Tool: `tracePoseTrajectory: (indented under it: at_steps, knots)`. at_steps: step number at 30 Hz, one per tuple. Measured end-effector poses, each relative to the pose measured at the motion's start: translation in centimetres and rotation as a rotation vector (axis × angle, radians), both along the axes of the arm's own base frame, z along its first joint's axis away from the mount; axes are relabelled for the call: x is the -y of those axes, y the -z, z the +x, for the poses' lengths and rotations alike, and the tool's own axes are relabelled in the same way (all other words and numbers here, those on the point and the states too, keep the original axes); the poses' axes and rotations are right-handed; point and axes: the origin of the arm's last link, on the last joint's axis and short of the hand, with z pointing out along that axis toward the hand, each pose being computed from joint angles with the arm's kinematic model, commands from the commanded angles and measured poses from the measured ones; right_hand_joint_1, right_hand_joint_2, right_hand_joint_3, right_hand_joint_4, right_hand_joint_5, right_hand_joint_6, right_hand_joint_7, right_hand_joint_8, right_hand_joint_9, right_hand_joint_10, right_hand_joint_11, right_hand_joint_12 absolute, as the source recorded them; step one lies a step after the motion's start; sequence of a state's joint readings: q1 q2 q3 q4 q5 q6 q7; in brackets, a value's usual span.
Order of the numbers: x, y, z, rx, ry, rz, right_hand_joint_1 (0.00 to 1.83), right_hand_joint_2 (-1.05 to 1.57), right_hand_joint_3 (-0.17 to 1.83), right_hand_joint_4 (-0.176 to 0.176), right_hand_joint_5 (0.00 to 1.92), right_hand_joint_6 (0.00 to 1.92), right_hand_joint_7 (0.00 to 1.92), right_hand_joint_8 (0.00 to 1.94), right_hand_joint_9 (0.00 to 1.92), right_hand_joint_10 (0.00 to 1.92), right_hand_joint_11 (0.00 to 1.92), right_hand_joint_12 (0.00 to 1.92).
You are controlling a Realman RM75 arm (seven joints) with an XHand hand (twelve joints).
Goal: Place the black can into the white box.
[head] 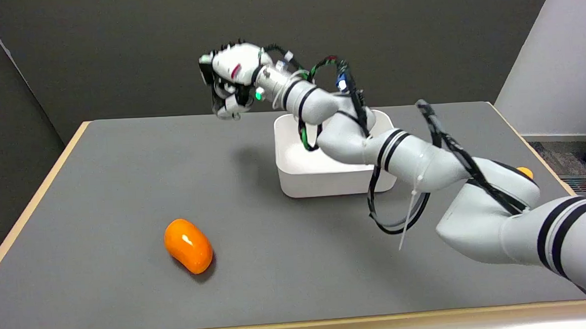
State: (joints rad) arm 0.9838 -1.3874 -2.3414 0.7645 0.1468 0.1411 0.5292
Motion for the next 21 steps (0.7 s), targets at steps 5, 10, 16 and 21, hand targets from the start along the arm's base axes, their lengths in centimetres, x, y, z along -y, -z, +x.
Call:
tracePoseTrajectory:
  at_steps: [5,10,16,21]
  knots:
    - [-0.4,-1.1,3.3,-0.012,-0.092,-0.009,1.17,1.05,0.44,-0.095,0.6,1.53,0.87,1.39,0.74,1.36,0.37,1.45]
    - [-1.4,-2.9,6.3,-0.022,-0.181,-0.029,1.18,1.04,0.45,-0.096,0.61,1.53,0.88,1.38,0.74,1.35,0.47,1.54]
    - [-3.4,-6.7,8.2,-0.04,-0.253,-0.093,1.18,1.02,0.47,-0.099,0.62,1.53,0.89,1.37,0.74,1.35,0.51,1.6]
    - [-5.4,-10.4,7.7,-0.048,-0.264,-0.166,1.18,1.08,0.36,-0.094,0.6,1.52,0.87,1.37,0.77,1.29,0.59,1.67]
